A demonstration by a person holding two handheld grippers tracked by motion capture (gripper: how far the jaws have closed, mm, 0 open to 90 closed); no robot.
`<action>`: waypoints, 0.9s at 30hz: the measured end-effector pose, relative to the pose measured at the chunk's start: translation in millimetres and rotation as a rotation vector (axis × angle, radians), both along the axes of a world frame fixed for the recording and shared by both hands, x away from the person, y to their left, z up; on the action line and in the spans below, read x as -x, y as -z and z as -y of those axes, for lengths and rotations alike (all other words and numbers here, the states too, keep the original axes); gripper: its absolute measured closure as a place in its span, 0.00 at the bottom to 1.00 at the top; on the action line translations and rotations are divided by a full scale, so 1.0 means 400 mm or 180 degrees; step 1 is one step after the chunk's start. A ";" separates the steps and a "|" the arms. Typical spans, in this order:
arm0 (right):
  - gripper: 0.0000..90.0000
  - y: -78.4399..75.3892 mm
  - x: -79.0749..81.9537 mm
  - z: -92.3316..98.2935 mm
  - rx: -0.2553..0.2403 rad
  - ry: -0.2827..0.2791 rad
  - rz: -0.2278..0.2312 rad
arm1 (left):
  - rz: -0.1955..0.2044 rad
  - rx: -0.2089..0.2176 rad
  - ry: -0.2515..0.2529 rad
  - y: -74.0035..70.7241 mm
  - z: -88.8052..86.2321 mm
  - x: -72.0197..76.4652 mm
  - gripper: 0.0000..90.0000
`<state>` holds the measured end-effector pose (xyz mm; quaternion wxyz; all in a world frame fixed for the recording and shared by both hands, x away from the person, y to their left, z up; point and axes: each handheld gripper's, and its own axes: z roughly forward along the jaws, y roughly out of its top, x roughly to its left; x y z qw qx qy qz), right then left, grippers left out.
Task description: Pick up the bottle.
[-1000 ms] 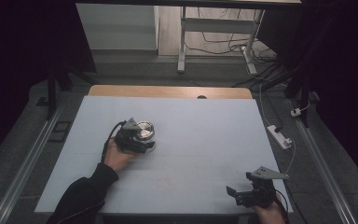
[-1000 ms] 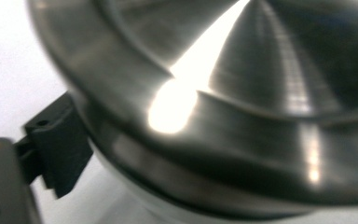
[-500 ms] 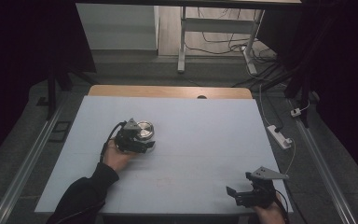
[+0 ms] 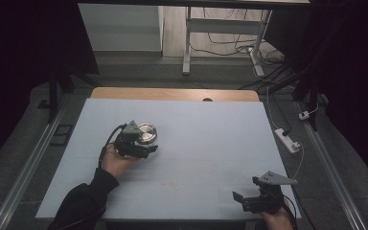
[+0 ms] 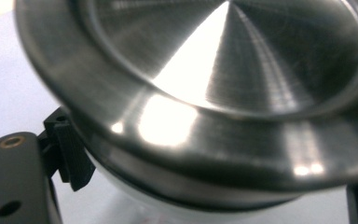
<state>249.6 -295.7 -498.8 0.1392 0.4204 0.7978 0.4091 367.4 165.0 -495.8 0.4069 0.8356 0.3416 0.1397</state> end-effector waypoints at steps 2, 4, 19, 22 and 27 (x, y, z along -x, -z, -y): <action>0.00 0.000 0.000 0.000 0.0000 -0.0002 0.0002 | 0.0007 -0.0013 0.0036 -0.006 0.001 0.009 0.17; 0.00 0.000 0.000 0.000 0.0003 -0.0004 0.0005 | 0.0015 -0.0027 0.0068 -0.011 0.001 0.017 0.17; 0.00 0.000 0.001 0.000 -0.0007 -0.0010 0.0008 | -0.0027 -0.0014 0.0254 -0.037 0.006 0.075 0.17; 0.00 -0.001 0.001 0.000 -0.0012 -0.0009 0.0004 | -0.0022 -0.0022 0.0303 -0.040 0.010 0.087 0.17; 0.00 -0.001 0.001 0.000 -0.0013 -0.0011 0.0005 | -0.0033 0.0008 0.0373 -0.045 0.020 0.105 0.17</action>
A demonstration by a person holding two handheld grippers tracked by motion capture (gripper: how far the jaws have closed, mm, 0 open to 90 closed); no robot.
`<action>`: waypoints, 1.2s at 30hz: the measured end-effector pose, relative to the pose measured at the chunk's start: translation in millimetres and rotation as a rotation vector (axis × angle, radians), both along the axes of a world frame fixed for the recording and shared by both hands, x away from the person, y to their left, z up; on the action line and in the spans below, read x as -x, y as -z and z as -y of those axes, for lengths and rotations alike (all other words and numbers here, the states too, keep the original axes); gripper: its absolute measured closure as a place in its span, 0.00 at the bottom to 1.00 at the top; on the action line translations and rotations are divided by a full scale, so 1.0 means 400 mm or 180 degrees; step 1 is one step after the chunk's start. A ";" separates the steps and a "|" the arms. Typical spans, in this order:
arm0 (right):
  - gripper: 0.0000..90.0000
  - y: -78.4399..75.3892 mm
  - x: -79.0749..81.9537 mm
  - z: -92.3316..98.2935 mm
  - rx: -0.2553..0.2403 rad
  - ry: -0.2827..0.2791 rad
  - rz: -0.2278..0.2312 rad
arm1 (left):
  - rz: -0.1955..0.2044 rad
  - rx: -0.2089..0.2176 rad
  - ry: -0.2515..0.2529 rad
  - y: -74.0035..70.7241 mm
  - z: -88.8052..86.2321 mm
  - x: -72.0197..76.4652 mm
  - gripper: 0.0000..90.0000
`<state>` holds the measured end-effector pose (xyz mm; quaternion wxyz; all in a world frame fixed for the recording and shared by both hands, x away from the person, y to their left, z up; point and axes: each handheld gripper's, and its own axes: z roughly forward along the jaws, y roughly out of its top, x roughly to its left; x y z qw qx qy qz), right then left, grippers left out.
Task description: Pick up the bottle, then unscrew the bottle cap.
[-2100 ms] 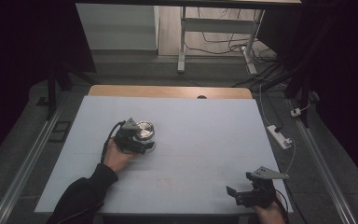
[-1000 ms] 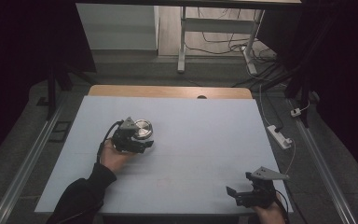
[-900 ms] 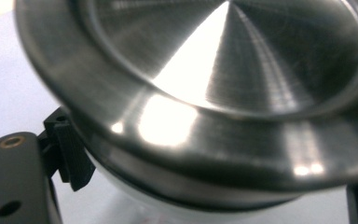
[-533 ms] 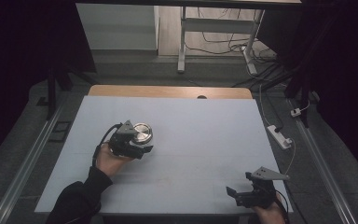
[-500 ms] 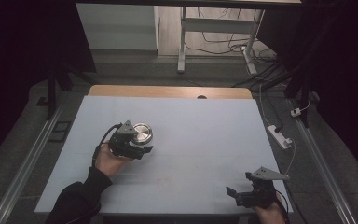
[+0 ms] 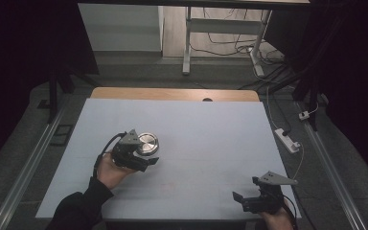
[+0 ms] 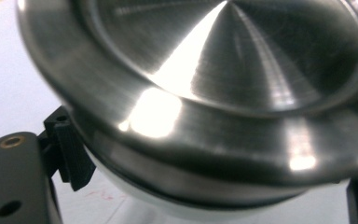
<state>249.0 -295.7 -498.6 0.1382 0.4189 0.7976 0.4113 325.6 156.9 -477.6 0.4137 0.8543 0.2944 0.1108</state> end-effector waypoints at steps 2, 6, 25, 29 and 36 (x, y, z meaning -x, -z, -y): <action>0.00 0.000 0.000 0.000 -0.0002 -0.0001 0.0002 | -0.0005 0.0009 0.0028 -0.001 0.007 0.007 0.17; 0.00 0.000 0.000 0.000 -0.0005 0.0002 0.0003 | -0.0013 0.0000 0.0110 -0.003 0.023 0.019 0.17; 0.00 0.001 -0.001 -0.004 0.0039 -0.0038 -0.0013 | -0.0035 -0.0007 0.0546 -0.011 0.118 0.064 0.17; 0.00 0.001 0.000 -0.007 0.0082 -0.0046 -0.0004 | -0.0039 -0.0012 0.0585 -0.009 0.129 0.065 0.17; 0.00 -0.006 0.007 -0.017 0.0159 -0.0030 0.0081 | -0.0042 -0.0013 0.0586 -0.005 0.129 0.060 0.17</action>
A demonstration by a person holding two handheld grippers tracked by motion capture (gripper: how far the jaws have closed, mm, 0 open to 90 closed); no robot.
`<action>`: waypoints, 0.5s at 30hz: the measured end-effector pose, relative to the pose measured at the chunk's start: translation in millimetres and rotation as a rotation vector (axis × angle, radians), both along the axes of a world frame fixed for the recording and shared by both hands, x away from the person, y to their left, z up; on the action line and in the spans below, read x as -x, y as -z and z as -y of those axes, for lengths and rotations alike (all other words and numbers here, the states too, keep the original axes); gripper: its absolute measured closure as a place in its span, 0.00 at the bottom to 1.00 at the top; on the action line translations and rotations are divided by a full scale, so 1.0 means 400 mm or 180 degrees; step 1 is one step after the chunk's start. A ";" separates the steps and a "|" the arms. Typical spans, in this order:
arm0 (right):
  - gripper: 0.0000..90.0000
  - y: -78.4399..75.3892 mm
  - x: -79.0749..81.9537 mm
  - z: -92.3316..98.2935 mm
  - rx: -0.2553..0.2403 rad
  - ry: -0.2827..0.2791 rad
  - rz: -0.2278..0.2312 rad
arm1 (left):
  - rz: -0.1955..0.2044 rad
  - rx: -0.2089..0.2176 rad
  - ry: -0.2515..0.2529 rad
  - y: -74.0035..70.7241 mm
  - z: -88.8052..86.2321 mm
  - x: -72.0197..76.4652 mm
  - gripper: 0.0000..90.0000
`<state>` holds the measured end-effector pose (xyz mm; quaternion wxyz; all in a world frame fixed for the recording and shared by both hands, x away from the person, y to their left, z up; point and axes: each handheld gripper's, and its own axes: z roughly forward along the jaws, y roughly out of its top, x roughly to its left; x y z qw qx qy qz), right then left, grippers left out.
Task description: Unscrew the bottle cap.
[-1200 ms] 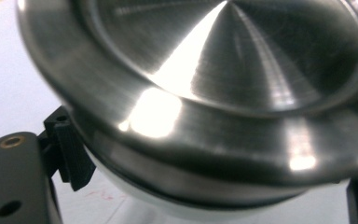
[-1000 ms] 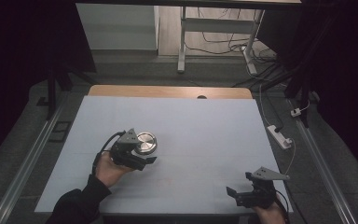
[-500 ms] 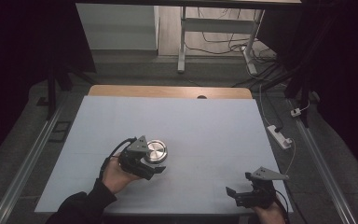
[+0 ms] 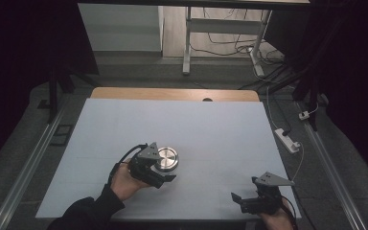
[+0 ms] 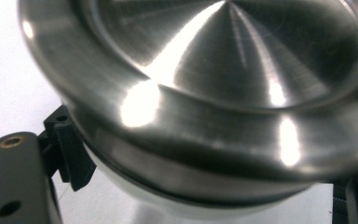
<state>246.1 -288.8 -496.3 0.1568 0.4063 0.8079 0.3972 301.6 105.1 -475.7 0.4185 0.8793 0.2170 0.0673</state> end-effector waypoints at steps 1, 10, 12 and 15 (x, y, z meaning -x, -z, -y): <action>0.00 -0.003 0.001 -0.002 -0.0011 0.0001 0.0012 | -0.0007 0.0008 -0.0004 0.000 -0.001 -0.001 0.17; 0.00 -0.029 0.006 -0.028 -0.0075 -0.0166 0.0114 | -0.0020 0.0053 -0.0014 0.002 -0.003 -0.003 0.17; 0.00 -0.035 0.006 -0.035 -0.0077 -0.0205 0.0145 | -0.0013 0.0042 -0.0010 0.002 -0.002 -0.004 0.17; 0.00 -0.044 0.004 -0.046 -0.0096 -0.0299 0.0147 | -0.0016 0.0047 -0.0012 0.003 -0.001 -0.003 0.17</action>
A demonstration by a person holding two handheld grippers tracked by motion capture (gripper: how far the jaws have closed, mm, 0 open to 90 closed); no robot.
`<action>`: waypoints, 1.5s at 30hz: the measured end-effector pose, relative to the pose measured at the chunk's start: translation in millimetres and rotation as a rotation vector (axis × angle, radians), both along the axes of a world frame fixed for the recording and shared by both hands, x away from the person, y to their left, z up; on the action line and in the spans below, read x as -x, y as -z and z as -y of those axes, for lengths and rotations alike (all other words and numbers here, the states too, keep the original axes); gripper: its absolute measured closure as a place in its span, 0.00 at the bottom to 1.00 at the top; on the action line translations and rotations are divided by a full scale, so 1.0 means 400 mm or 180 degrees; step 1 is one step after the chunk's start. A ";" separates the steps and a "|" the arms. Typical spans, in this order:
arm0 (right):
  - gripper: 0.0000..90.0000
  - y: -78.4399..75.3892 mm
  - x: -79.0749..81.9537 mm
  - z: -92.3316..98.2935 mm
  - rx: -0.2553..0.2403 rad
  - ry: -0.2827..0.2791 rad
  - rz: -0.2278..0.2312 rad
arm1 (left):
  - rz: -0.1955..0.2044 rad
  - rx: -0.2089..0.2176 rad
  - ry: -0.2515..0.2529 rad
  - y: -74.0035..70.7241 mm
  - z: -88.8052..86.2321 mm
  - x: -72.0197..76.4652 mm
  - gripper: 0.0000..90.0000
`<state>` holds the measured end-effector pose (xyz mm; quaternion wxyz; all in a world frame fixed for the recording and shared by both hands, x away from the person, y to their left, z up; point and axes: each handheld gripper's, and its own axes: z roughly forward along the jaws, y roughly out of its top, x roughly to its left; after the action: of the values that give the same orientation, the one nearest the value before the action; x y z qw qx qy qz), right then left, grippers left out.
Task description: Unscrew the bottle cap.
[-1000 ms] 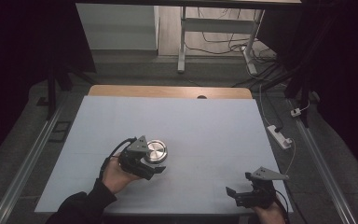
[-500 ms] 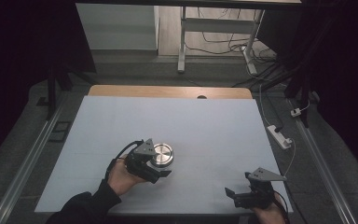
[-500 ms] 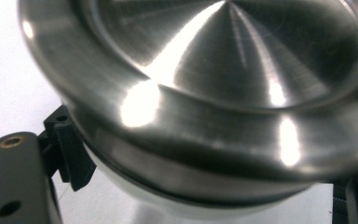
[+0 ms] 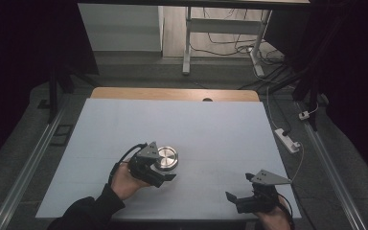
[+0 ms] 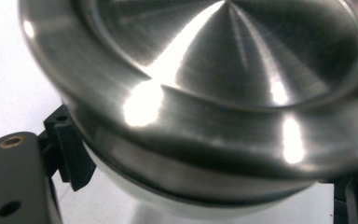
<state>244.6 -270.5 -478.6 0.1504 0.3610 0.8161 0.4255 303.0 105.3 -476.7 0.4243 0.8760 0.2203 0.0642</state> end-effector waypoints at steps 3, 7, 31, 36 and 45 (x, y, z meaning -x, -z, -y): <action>0.00 -0.009 -0.003 -0.016 -0.0046 -0.0074 0.0025 | 0.0009 -0.0004 0.0011 -0.001 0.000 0.001 0.17; 0.00 -0.023 -0.007 -0.046 -0.0070 -0.0218 0.0056 | 0.0021 0.0000 0.0007 -0.002 0.001 0.002 0.17; 0.00 -0.083 -0.084 -0.268 -0.0151 -0.0847 -0.0068 | 0.0043 0.0020 0.0021 -0.004 0.003 0.004 0.17; 0.00 -0.097 -0.093 -0.305 -0.0088 -0.0887 0.0011 | 0.0046 0.0018 0.0022 -0.004 0.005 0.004 0.17; 0.00 -0.119 -0.120 -0.368 -0.0069 -0.0947 0.0054 | 0.0062 -0.0020 0.0024 -0.001 0.018 0.007 0.17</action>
<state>292.7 -123.2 -431.0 0.0886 0.2340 0.8547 0.4549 300.3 98.1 -476.3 0.4239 0.8775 0.2126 0.0718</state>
